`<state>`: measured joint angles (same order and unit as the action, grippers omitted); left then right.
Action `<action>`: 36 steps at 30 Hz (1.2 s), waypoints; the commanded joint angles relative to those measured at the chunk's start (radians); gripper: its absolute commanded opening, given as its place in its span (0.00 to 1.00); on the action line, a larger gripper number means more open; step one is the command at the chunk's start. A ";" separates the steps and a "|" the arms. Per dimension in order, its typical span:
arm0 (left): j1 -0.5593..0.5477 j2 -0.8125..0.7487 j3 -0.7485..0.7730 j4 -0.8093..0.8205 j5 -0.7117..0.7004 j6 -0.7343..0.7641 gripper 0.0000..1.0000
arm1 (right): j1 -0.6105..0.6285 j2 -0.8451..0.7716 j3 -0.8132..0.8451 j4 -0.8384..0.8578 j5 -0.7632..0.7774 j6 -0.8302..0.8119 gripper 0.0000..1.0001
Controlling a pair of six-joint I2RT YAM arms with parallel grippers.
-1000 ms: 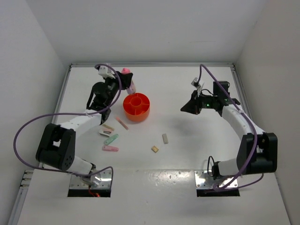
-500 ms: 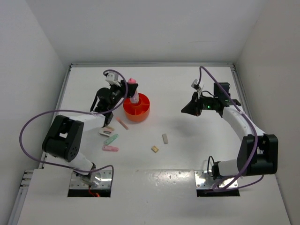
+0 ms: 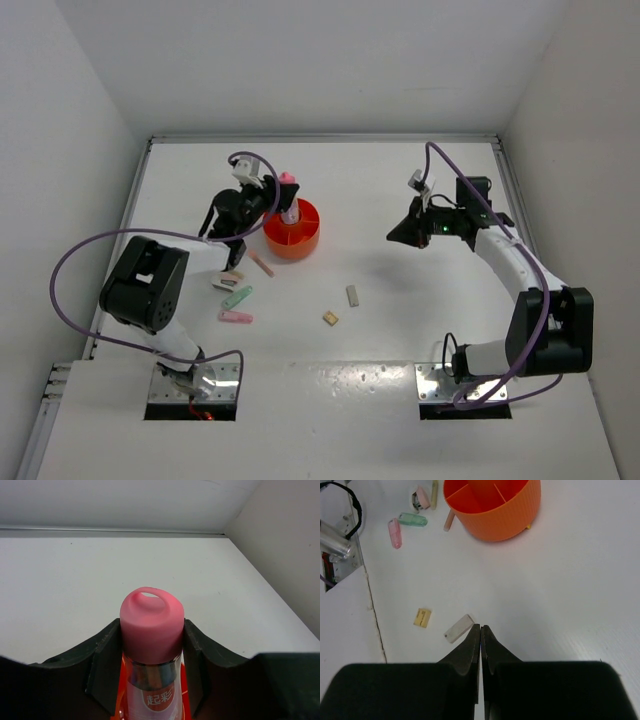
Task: Sort the stationery into containers
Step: Place the stationery in the storage box.
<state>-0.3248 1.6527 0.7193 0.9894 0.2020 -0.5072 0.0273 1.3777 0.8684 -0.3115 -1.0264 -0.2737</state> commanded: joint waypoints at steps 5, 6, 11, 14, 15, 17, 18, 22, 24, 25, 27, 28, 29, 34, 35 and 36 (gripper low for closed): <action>-0.020 -0.005 0.023 0.026 -0.003 0.033 0.23 | -0.012 -0.025 -0.003 0.054 -0.044 -0.036 0.00; -0.020 -0.005 0.023 0.014 -0.003 0.033 0.26 | -0.012 -0.025 -0.003 0.054 -0.053 -0.036 0.00; -0.020 -0.057 0.005 -0.035 -0.027 0.033 0.39 | -0.012 -0.025 -0.003 0.054 -0.054 -0.036 0.00; -0.029 -0.093 -0.004 -0.066 -0.039 0.044 0.41 | -0.012 -0.025 -0.003 0.054 -0.054 -0.036 0.00; -0.030 -0.102 -0.004 -0.080 -0.039 0.044 0.43 | -0.012 -0.025 -0.003 0.054 -0.054 -0.036 0.00; -0.030 -0.120 -0.023 -0.089 -0.049 0.044 0.46 | -0.012 -0.025 -0.003 0.054 -0.063 -0.027 0.00; -0.030 -0.134 -0.023 -0.089 -0.049 0.044 0.46 | -0.012 -0.025 -0.003 0.054 -0.063 -0.027 0.00; -0.039 -0.154 -0.034 -0.113 -0.049 0.044 0.47 | -0.021 -0.025 -0.003 0.054 -0.063 -0.027 0.00; -0.048 -0.154 -0.043 -0.113 -0.049 0.044 0.47 | -0.021 -0.025 -0.003 0.054 -0.063 -0.027 0.00; -0.048 -0.154 -0.043 -0.124 -0.049 0.053 0.49 | -0.021 -0.034 -0.003 0.054 -0.063 -0.027 0.00; -0.057 -0.154 -0.043 -0.124 -0.070 0.053 0.50 | -0.021 -0.034 -0.003 0.054 -0.063 -0.027 0.00; -0.057 -0.154 -0.043 -0.124 -0.070 0.062 0.50 | -0.021 -0.034 -0.003 0.054 -0.063 -0.027 0.00; -0.068 -0.154 -0.053 -0.124 -0.085 0.062 0.50 | -0.021 -0.034 -0.003 0.054 -0.072 -0.027 0.00; -0.089 -0.104 -0.073 -0.025 -0.122 0.082 0.45 | -0.021 -0.034 -0.003 0.054 -0.081 -0.027 0.01; -0.089 -0.094 -0.073 0.006 -0.122 0.082 0.45 | -0.021 -0.034 -0.003 0.054 -0.081 -0.027 0.01; -0.100 -0.076 -0.073 0.021 -0.122 0.082 0.45 | -0.021 -0.034 -0.003 0.054 -0.081 -0.027 0.01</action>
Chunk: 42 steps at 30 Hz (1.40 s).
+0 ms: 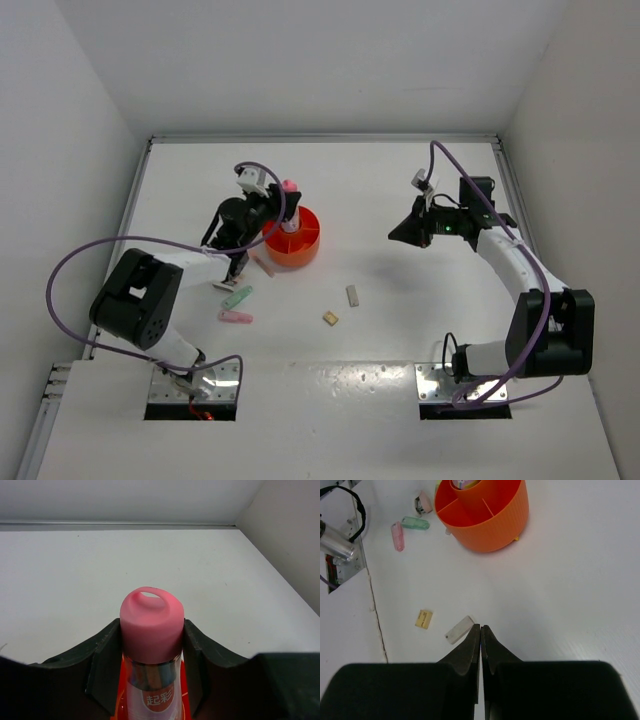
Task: Sort the stationery into containers
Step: Place the stationery in the storage box.
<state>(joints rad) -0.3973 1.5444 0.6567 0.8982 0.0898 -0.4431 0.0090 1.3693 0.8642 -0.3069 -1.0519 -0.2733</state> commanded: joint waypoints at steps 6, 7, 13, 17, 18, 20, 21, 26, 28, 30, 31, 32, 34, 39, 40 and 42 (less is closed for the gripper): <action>-0.037 0.071 -0.011 0.157 -0.032 0.036 0.56 | -0.003 -0.026 0.001 0.049 -0.056 -0.027 0.01; -0.037 0.082 -0.011 0.157 -0.041 0.037 0.58 | -0.003 -0.026 0.001 0.049 -0.065 -0.027 0.01; -0.046 0.111 -0.029 0.189 -0.050 0.037 0.65 | -0.003 -0.016 0.001 0.049 -0.065 -0.027 0.01; -0.046 0.111 -0.055 0.209 -0.059 0.037 0.67 | -0.003 -0.016 0.001 0.049 -0.065 -0.027 0.01; -0.046 0.111 -0.055 0.209 -0.059 0.037 0.67 | -0.003 -0.016 0.001 0.049 -0.065 -0.027 0.01; -0.046 0.099 -0.066 0.209 -0.059 0.046 0.68 | -0.012 -0.016 0.001 0.049 -0.065 -0.027 0.01; -0.046 0.088 -0.066 0.209 -0.059 0.046 0.68 | -0.012 -0.016 0.001 0.049 -0.065 -0.027 0.01; -0.046 0.056 -0.077 0.209 -0.059 0.046 0.68 | -0.012 -0.007 0.001 0.049 -0.065 -0.027 0.01; -0.046 0.027 -0.086 0.200 -0.059 0.046 0.68 | -0.012 -0.007 0.001 0.049 -0.065 -0.027 0.01; -0.046 -0.010 -0.086 0.191 -0.068 0.046 0.68 | -0.012 -0.007 0.001 0.049 -0.065 -0.027 0.01; -0.046 -0.035 -0.075 0.176 -0.068 0.046 0.68 | -0.012 -0.007 0.001 0.049 -0.065 -0.027 0.01; -0.057 -0.094 -0.060 0.147 -0.082 0.046 0.68 | -0.012 -0.007 0.001 0.040 -0.065 -0.027 0.05; -0.057 -0.159 -0.016 0.007 -0.104 0.075 0.68 | -0.012 -0.007 0.010 0.026 -0.065 -0.027 0.16; -0.066 -0.308 0.197 -0.406 -0.249 0.061 0.47 | -0.012 0.075 0.073 0.083 0.047 0.320 1.00; -0.066 -0.335 0.239 -0.646 -0.293 -0.050 0.30 | -0.012 0.112 0.106 0.015 0.047 0.321 1.00; -0.032 -0.346 0.326 -0.874 -0.335 -0.162 0.00 | -0.012 0.206 0.226 -0.230 -0.112 0.133 0.80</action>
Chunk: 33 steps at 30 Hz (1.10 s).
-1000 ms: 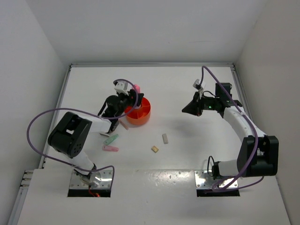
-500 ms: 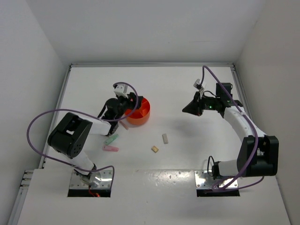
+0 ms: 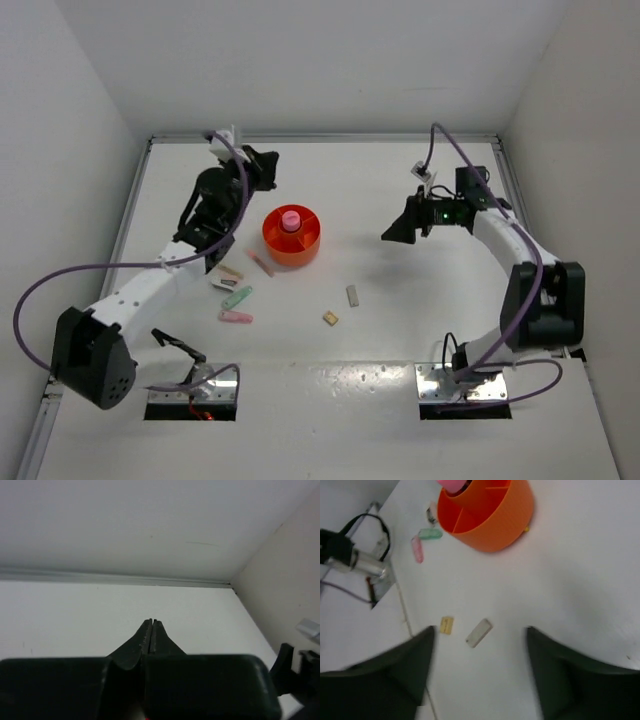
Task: Sort the stationery into containers
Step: Place the stationery in the storage box, then pick up the stapler from the center of the board.
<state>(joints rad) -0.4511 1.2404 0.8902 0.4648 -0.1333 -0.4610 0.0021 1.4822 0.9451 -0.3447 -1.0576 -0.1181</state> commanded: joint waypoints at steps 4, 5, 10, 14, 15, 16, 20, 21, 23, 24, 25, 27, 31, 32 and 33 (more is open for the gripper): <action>0.048 -0.134 0.041 -0.804 -0.182 -0.267 0.34 | 0.015 0.341 0.385 -0.579 -0.084 -0.267 0.00; 0.057 -0.166 0.018 -0.849 -0.213 -0.328 0.57 | 0.027 0.337 0.385 -0.568 -0.040 -0.267 0.00; 0.101 -0.436 -0.249 -0.923 -0.256 -0.531 0.96 | 0.165 -0.020 0.104 -0.038 0.497 0.021 0.54; 0.114 -0.469 -0.310 -1.063 -0.359 -0.744 1.00 | 0.197 -0.158 0.044 0.124 0.688 0.037 1.00; 0.126 -0.446 -0.321 -1.063 -0.368 -0.795 0.98 | 0.197 -0.158 0.044 0.124 0.670 0.037 1.00; 0.126 -0.426 -0.321 -1.083 -0.368 -0.823 0.96 | 0.197 -0.158 0.044 0.124 0.601 0.037 1.00; 0.182 -0.288 -0.303 -1.095 -0.321 -0.906 0.77 | 0.197 -0.064 0.104 0.000 0.483 -0.009 0.20; 0.183 -0.262 -0.303 -1.095 -0.312 -0.932 0.71 | 0.197 -0.063 0.104 0.000 0.482 -0.009 0.00; 0.221 -0.194 -0.293 -1.095 -0.278 -0.950 0.55 | 0.197 -0.063 0.104 0.000 0.482 -0.009 0.00; 0.221 -0.177 -0.293 -1.083 -0.267 -0.970 0.53 | 0.197 -0.078 0.092 0.015 0.492 -0.009 0.00; 0.235 -0.152 -0.284 -1.083 -0.249 -0.985 0.53 | 0.197 -0.089 0.074 0.027 0.501 -0.009 0.00; 0.248 -0.142 -0.284 -1.083 -0.240 -0.995 0.57 | 0.197 -0.099 0.063 0.036 0.501 -0.009 0.00; 0.284 -0.131 -0.274 -1.069 -0.239 -0.995 0.77 | 0.197 -0.112 0.063 0.036 0.501 -0.009 0.00; 0.301 -0.119 -0.274 -1.069 -0.230 -0.983 0.79 | 0.197 -0.112 0.063 0.036 0.501 -0.009 0.00; 0.319 -0.104 -0.264 -1.054 -0.230 -0.982 0.80 | 0.197 -0.112 0.063 0.036 0.501 -0.009 0.00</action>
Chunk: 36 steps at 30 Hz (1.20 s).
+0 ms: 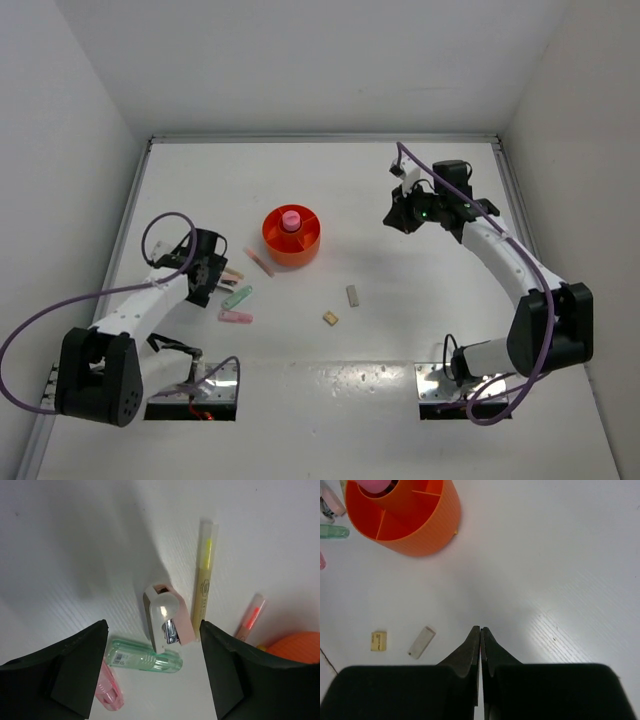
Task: Sort the stationery into containers
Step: Pick up the stapler from the center of the board.
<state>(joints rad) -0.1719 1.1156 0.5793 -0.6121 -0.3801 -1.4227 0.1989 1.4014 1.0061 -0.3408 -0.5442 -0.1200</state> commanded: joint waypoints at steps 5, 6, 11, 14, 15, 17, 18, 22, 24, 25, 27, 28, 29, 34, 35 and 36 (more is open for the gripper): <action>0.089 0.087 0.047 0.066 0.037 0.019 0.74 | 0.000 -0.032 0.002 0.033 -0.023 -0.007 0.00; 0.089 0.099 0.047 0.077 0.049 0.019 0.72 | 0.000 -0.032 0.002 0.033 -0.023 -0.007 0.00; 0.098 0.144 0.056 0.118 0.072 0.028 0.71 | 0.000 -0.032 0.002 0.033 -0.023 -0.007 0.00; 0.098 0.170 0.067 0.129 0.081 0.028 0.71 | 0.000 -0.032 0.002 0.033 -0.023 -0.007 0.00; 0.098 0.185 0.077 0.129 0.081 0.028 0.70 | 0.000 -0.022 0.002 0.033 -0.023 -0.007 0.00; 0.098 0.197 0.077 0.129 0.081 0.028 0.70 | 0.000 -0.022 0.002 0.023 -0.023 -0.007 0.00; 0.107 0.211 0.086 0.138 0.081 0.028 0.67 | -0.009 -0.022 0.002 0.023 -0.023 -0.007 0.00; 0.107 0.240 0.096 0.138 0.090 0.028 0.58 | -0.009 -0.022 0.002 0.023 -0.033 -0.007 0.00; 0.107 0.250 0.096 0.138 0.090 0.028 0.58 | -0.009 -0.022 0.002 0.023 -0.033 -0.007 0.00; 0.107 0.250 0.096 0.138 0.090 0.028 0.58 | -0.009 -0.022 0.002 0.023 -0.033 -0.007 0.00; 0.107 0.259 0.096 0.138 0.090 0.028 0.60 | -0.009 -0.022 0.002 0.023 -0.033 -0.007 0.00; 0.107 0.259 0.096 0.138 0.090 0.028 0.60 | -0.009 -0.022 0.002 0.023 -0.033 -0.007 0.00; 0.107 0.259 0.096 0.138 0.090 0.028 0.60 | -0.009 -0.022 0.002 0.023 -0.033 -0.007 0.00; 0.107 0.280 0.096 0.138 0.099 0.037 0.58 | -0.009 -0.032 0.002 0.023 -0.033 -0.007 0.00; 0.107 0.289 0.096 0.138 0.099 0.038 0.58 | -0.009 -0.032 0.002 0.023 -0.033 -0.007 0.00; 0.107 0.290 0.096 0.138 0.099 0.038 0.56 | -0.009 -0.032 0.002 0.023 -0.033 -0.007 0.00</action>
<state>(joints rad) -0.0772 1.3914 0.6533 -0.4801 -0.2901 -1.3888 0.1959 1.3968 1.0065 -0.3408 -0.5541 -0.1200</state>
